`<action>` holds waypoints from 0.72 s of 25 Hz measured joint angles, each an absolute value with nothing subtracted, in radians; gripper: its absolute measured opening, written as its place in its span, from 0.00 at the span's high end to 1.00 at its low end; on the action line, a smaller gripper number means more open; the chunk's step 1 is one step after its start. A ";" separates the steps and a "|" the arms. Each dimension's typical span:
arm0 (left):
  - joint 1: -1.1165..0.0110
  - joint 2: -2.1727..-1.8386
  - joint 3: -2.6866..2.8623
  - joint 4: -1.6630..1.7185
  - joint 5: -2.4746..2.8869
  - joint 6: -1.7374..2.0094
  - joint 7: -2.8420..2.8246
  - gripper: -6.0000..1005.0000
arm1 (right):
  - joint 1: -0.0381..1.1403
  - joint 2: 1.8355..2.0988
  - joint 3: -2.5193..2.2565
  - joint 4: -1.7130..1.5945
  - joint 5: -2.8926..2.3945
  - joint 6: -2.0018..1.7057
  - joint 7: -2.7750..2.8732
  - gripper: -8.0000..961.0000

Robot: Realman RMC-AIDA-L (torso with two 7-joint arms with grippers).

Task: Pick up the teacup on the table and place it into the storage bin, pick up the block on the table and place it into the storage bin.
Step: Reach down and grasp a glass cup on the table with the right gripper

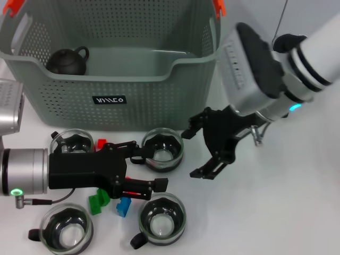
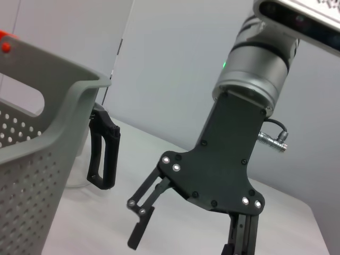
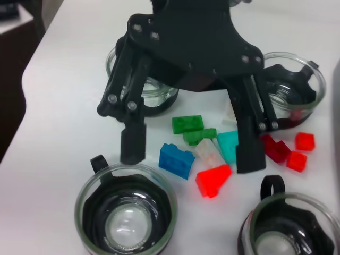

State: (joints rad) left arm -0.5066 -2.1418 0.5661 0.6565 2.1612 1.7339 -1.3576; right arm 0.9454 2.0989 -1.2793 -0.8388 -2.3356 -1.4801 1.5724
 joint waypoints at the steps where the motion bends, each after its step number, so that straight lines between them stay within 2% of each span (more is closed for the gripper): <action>1: -0.505 -2.142 0.566 0.656 2.161 1.736 -1.358 0.06 | 0.956 2.099 -1.295 -0.838 -2.336 -1.474 1.579 0.11; 6: -0.492 -2.140 0.569 0.656 2.170 1.750 -1.357 0.06 | 0.991 2.104 -1.372 -0.835 -2.334 -1.436 1.599 0.12; 18: -0.438 -2.128 0.554 0.670 2.178 1.808 -1.358 0.06 | 0.994 2.111 -1.602 -0.816 -2.288 -1.260 1.627 0.14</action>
